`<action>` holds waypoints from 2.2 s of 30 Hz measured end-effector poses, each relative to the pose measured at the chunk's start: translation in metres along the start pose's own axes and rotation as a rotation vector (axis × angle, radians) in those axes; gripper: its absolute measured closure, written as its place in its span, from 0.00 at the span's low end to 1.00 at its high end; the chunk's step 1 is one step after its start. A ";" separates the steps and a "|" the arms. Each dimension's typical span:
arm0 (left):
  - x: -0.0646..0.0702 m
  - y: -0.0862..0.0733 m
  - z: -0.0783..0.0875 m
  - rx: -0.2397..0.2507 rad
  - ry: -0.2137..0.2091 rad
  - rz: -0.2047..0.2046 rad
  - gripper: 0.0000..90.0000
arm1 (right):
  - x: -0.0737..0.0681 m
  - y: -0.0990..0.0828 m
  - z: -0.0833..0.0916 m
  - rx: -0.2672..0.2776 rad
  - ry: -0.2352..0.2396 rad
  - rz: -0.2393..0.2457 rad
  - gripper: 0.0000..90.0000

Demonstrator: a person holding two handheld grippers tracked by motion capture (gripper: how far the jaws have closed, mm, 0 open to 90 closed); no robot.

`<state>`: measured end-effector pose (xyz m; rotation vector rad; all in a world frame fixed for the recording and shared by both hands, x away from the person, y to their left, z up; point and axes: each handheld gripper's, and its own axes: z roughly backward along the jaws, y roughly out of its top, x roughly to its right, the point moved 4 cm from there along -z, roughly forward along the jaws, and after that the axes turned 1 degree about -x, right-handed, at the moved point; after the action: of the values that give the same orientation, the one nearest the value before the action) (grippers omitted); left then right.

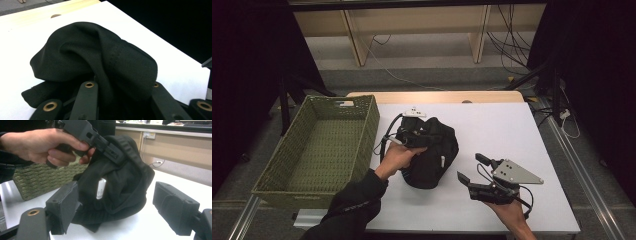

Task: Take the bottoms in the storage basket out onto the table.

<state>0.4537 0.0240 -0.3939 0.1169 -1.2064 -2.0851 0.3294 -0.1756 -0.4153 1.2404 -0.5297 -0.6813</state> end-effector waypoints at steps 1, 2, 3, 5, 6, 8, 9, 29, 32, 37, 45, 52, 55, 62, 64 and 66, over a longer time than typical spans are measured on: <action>0.000 0.000 -0.001 -0.001 0.000 0.000 0.82 | 0.000 0.000 0.000 -0.001 0.000 0.001 0.24; 0.000 -0.001 -0.002 -0.002 0.000 -0.001 0.82 | 0.000 0.000 0.000 0.000 0.000 0.001 0.24; 0.000 -0.002 -0.003 -0.007 0.000 -0.003 0.82 | 0.000 0.000 0.000 -0.002 -0.002 0.001 0.24; 0.001 -0.003 -0.004 -0.012 -0.001 -0.002 0.82 | 0.000 0.000 0.000 -0.004 -0.003 -0.001 0.24; 0.001 -0.003 -0.005 -0.016 -0.002 -0.002 0.82 | 0.000 0.000 0.000 -0.003 -0.002 -0.001 0.24; 0.001 -0.005 -0.008 -0.022 -0.001 -0.003 0.82 | 0.000 0.000 0.001 -0.004 -0.003 -0.001 0.24; 0.002 -0.006 -0.009 -0.027 -0.003 -0.003 0.82 | 0.000 0.000 0.001 -0.004 -0.003 -0.001 0.24; 0.006 -0.016 -0.024 -0.080 -0.013 -0.011 0.81 | -0.001 0.000 0.001 -0.003 0.000 -0.001 0.24; 0.006 -0.018 -0.027 -0.090 -0.014 -0.013 0.81 | 0.000 0.000 0.001 -0.002 0.001 0.000 0.24; 0.008 -0.022 -0.033 -0.108 -0.015 -0.018 0.80 | -0.001 0.000 0.001 -0.005 0.002 0.001 0.24; 0.009 -0.027 -0.039 -0.129 -0.019 -0.024 0.78 | 0.000 0.000 0.001 -0.003 0.001 0.000 0.24; 0.011 -0.030 -0.043 -0.144 -0.029 -0.029 0.73 | -0.001 0.000 0.001 -0.004 0.002 0.002 0.24; 0.013 -0.033 -0.047 -0.157 -0.038 -0.030 0.68 | 0.000 0.000 0.001 -0.003 0.001 0.002 0.24; 0.018 -0.036 -0.051 -0.180 -0.041 -0.051 0.62 | 0.000 0.000 0.001 -0.004 0.002 0.003 0.24; 0.017 -0.036 -0.051 -0.177 -0.041 -0.051 0.60 | 0.000 0.000 0.001 -0.004 0.002 0.003 0.24; 0.017 -0.035 -0.051 -0.175 -0.043 -0.049 0.59 | 0.000 0.000 0.001 -0.003 0.002 0.004 0.24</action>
<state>0.4426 -0.0123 -0.4454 0.0209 -1.0494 -2.2359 0.3284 -0.1759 -0.4150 1.2366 -0.5287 -0.6774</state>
